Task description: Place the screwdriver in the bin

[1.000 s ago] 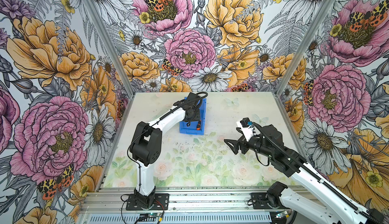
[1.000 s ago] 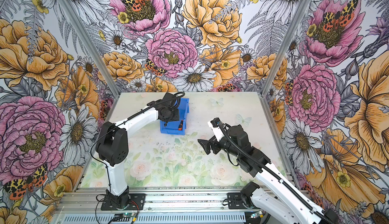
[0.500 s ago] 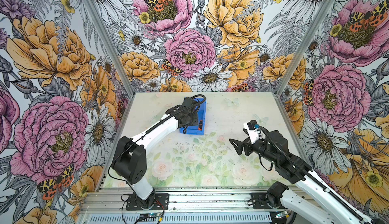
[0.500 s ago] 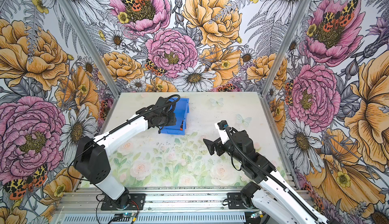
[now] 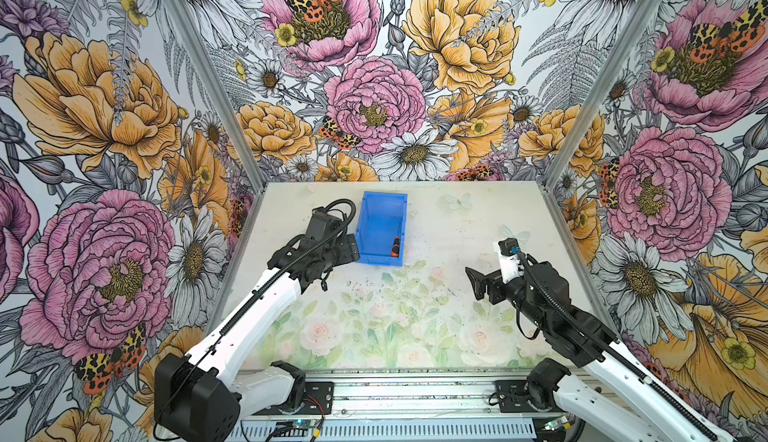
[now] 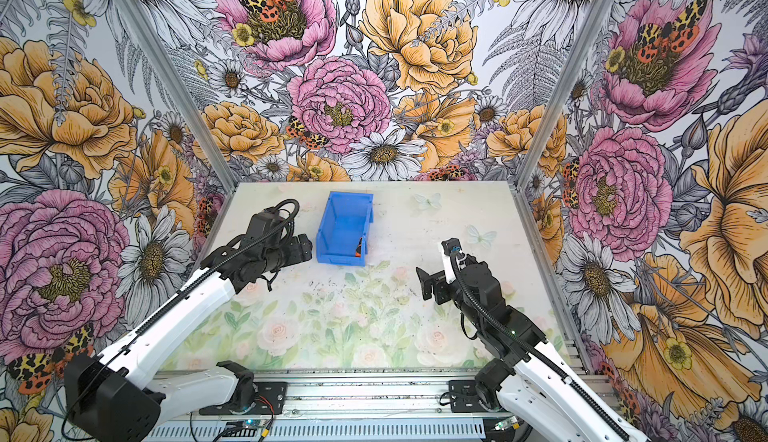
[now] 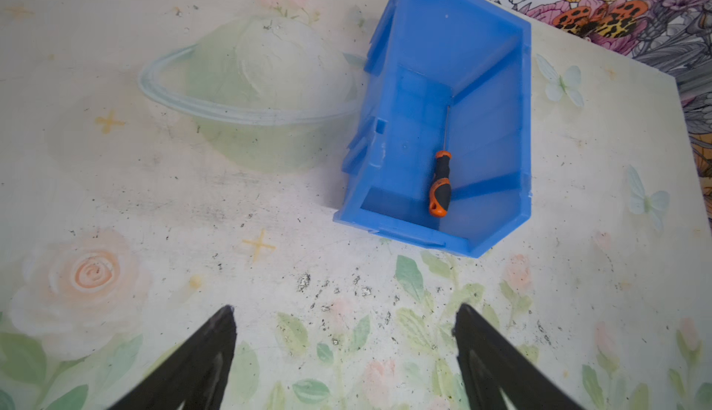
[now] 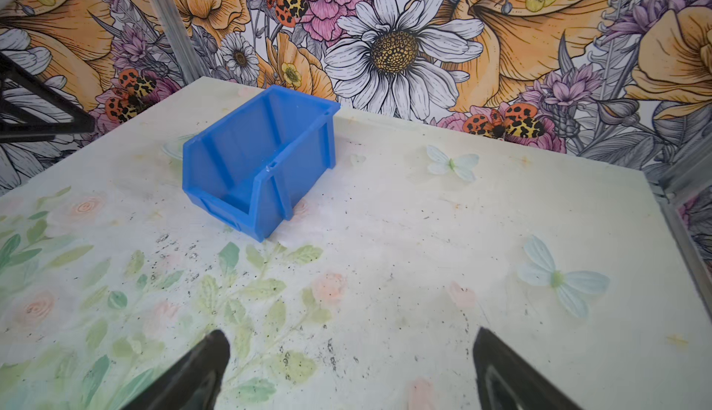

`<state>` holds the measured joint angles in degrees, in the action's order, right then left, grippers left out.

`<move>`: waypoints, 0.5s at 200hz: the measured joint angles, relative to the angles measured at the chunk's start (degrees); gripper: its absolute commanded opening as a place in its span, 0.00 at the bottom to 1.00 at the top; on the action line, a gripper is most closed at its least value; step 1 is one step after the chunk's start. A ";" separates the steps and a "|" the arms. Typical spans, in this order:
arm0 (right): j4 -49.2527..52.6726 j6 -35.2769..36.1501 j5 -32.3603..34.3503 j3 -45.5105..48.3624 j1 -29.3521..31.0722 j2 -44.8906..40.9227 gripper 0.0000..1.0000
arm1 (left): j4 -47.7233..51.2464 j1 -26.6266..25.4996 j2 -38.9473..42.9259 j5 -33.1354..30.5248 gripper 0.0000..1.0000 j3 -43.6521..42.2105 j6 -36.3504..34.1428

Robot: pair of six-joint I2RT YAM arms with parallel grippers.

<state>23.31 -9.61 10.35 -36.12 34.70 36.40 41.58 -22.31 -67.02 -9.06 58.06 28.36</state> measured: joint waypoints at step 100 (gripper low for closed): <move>-0.24 -3.91 20.61 6.80 -2.36 0.02 1.00 | -8.48 6.58 7.28 -9.38 0.99 -11.41 -8.55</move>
<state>23.07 -13.52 30.96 -29.32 32.34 36.42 33.10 -15.73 -59.75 -18.44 46.65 19.81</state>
